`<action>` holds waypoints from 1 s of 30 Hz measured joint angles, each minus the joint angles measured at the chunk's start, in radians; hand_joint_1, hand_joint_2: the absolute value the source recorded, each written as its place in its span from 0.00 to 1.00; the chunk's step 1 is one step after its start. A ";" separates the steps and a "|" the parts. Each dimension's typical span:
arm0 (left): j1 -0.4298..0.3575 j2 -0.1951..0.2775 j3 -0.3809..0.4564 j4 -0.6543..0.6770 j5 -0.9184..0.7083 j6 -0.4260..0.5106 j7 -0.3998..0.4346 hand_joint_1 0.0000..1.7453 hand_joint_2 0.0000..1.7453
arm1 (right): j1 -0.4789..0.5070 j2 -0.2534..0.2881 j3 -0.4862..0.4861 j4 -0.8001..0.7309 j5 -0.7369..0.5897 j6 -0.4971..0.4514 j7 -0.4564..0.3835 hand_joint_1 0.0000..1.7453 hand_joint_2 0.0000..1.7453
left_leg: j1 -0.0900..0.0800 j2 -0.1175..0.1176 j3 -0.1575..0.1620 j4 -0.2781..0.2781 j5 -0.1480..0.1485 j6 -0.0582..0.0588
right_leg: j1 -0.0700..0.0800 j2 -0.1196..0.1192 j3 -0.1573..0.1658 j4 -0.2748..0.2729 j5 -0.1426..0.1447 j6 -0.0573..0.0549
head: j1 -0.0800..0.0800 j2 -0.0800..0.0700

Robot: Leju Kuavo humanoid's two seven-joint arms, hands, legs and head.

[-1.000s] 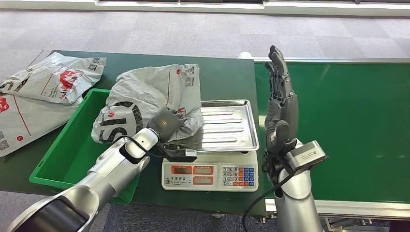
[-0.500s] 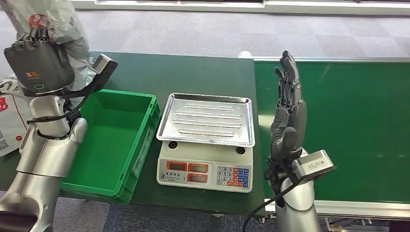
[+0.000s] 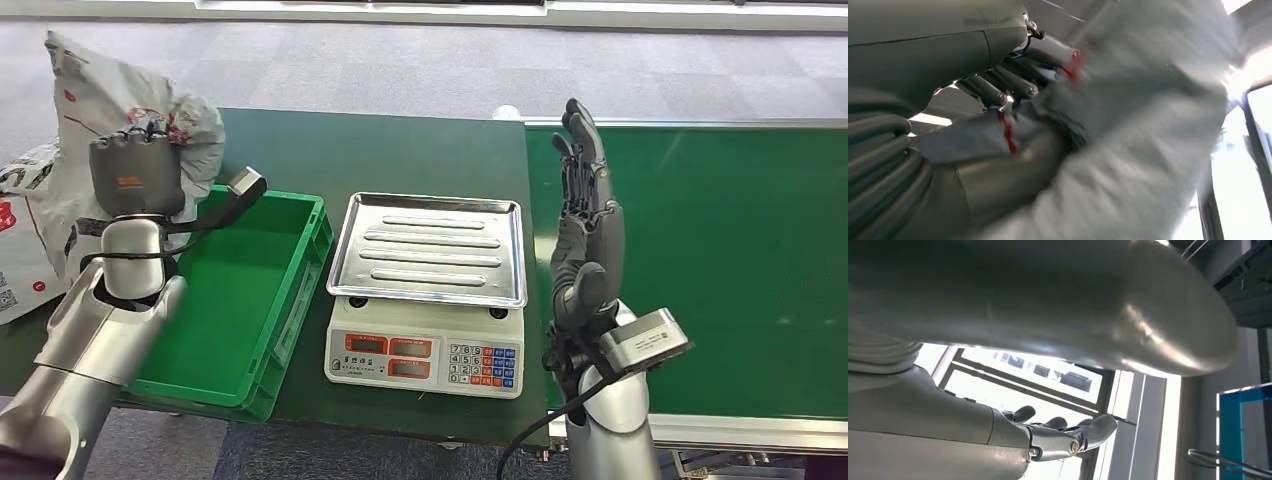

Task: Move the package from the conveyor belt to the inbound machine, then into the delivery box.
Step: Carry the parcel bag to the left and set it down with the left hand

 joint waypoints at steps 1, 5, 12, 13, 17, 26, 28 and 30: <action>0.001 -0.011 -0.005 0.047 0.000 -0.018 -0.051 0.00 0.00 | -0.006 0.000 -0.002 0.002 -0.003 0.005 -0.002 0.00 0.00 | 0.000 0.000 0.000 0.000 0.000 0.000 | 0.000 0.000 0.000 0.000 0.000 0.000 | 0.000 0.000; 0.024 -0.067 -0.021 0.239 0.000 0.015 -0.200 0.00 0.00 | -0.022 0.000 -0.008 0.018 -0.016 0.019 -0.015 0.00 0.00 | 0.000 0.000 0.000 0.000 0.000 0.000 | 0.000 0.001 0.000 0.000 0.000 0.000 | 0.000 0.000; 0.056 -0.128 -0.028 0.366 0.000 0.082 -0.277 0.00 0.00 | -0.045 0.000 -0.010 0.046 -0.020 0.020 -0.019 0.00 0.00 | 0.000 0.000 -0.001 0.000 0.000 0.000 | 0.000 0.001 -0.001 0.000 0.000 0.000 | 0.000 0.000; 0.057 -0.133 -0.027 0.368 0.000 0.081 -0.289 0.00 0.00 | -0.049 0.000 -0.010 0.049 -0.020 0.019 -0.017 0.00 0.00 | 0.000 0.000 -0.001 0.000 0.000 0.000 | 0.000 0.000 -0.001 0.000 0.000 0.000 | 0.000 0.000; 0.057 -0.146 -0.017 0.367 0.001 0.078 -0.342 0.00 0.00 | -0.057 0.000 -0.013 0.060 -0.020 0.019 -0.015 0.00 0.00 | 0.000 -0.002 -0.001 0.000 0.000 0.000 | 0.000 -0.002 0.000 0.000 -0.001 0.000 | 0.000 0.000; 0.069 -0.161 0.001 0.356 0.004 0.084 -0.387 0.00 0.00 | -0.066 0.000 -0.016 0.075 -0.021 0.018 -0.014 0.00 0.00 | 0.000 -0.007 -0.002 0.000 0.000 0.001 | -0.001 -0.006 0.001 0.000 -0.001 0.001 | 0.000 0.000; 0.070 -0.161 0.009 0.350 0.007 0.087 -0.408 0.00 0.00 | -0.066 0.000 -0.016 0.077 -0.022 0.018 -0.013 0.00 0.00 | 0.000 -0.008 -0.002 0.000 0.000 0.001 | -0.001 -0.008 0.001 0.000 -0.001 0.001 | 0.000 0.000; 0.071 -0.163 0.016 0.343 0.009 0.087 -0.421 0.00 0.00 | -0.066 0.000 -0.016 0.077 -0.022 0.017 -0.013 0.00 0.00 | 0.000 -0.008 -0.002 0.000 0.001 0.001 | -0.001 -0.008 0.002 0.000 -0.002 0.002 | 0.000 0.000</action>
